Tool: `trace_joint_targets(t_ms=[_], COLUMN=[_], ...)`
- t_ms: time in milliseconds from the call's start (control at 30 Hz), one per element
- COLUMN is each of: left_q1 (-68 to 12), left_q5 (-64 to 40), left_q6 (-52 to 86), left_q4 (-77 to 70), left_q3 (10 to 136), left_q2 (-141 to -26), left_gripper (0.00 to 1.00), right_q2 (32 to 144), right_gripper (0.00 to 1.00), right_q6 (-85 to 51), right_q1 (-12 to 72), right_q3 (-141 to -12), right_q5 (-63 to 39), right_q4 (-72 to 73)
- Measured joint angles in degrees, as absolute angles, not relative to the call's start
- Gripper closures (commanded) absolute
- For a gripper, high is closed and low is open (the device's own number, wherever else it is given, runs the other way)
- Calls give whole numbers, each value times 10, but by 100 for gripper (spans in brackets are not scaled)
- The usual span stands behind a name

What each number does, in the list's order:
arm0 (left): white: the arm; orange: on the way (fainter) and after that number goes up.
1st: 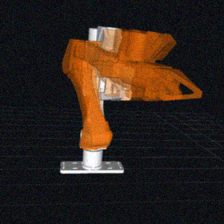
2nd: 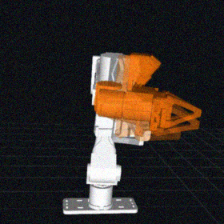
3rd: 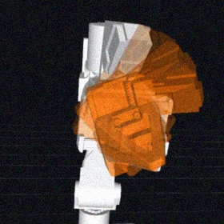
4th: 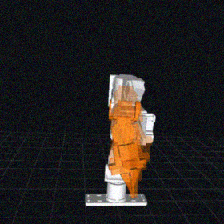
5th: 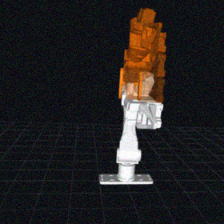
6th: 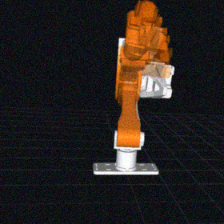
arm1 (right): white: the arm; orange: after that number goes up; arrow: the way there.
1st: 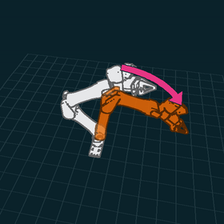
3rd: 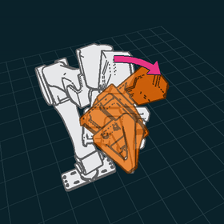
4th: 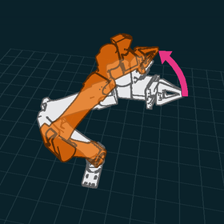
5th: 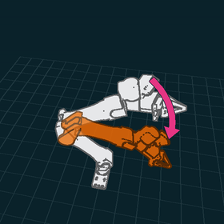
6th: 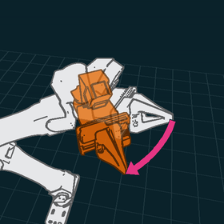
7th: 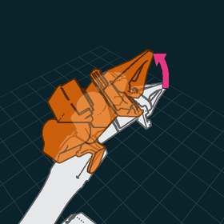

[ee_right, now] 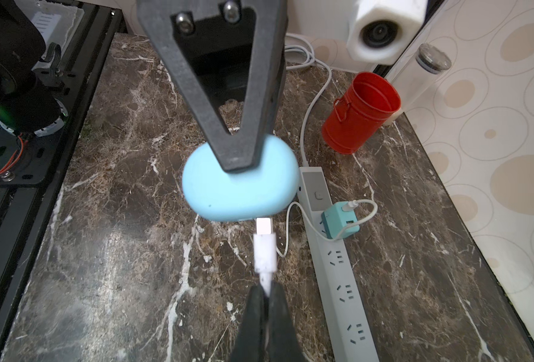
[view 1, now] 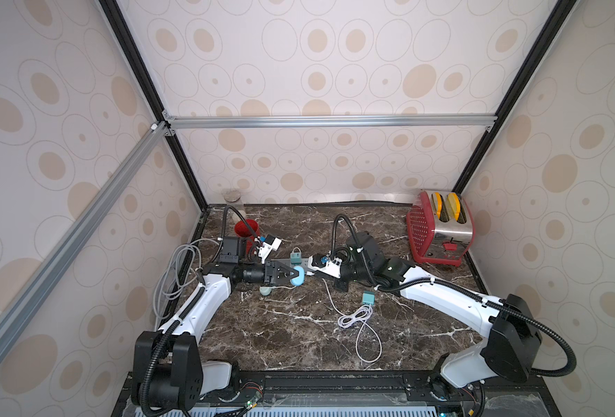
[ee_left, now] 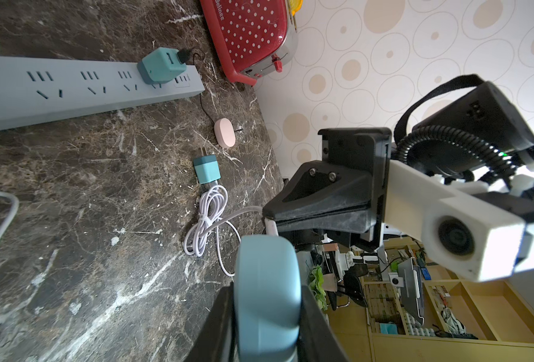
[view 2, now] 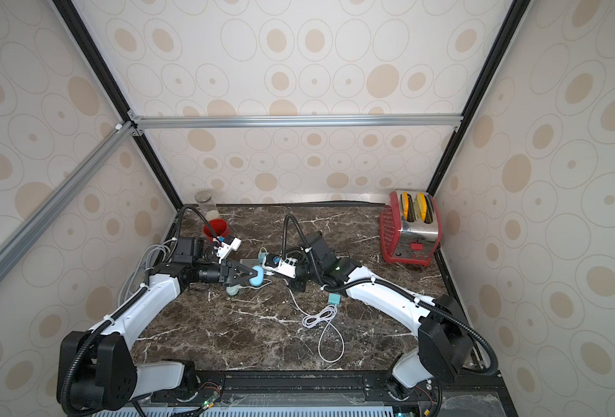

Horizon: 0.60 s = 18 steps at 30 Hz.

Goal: Charge the bluetooth headset
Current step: Insert the charging cable into the bluetooth headset.

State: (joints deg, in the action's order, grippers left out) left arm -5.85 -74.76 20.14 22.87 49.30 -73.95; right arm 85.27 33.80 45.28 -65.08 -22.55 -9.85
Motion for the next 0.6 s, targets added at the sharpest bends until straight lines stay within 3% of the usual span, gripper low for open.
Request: trace_joint_targets(t_ms=[600], left_q1=[-57], left_q5=[-745], left_q6=[219], left_q4=[214], left_q3=[492], left_q2=[-739], left_gripper=[90], right_q2=[853], right_gripper=[100], right_q6=[337], right_q1=[479], right_q3=[-650], right_q5=[-177], right_q4=[-104])
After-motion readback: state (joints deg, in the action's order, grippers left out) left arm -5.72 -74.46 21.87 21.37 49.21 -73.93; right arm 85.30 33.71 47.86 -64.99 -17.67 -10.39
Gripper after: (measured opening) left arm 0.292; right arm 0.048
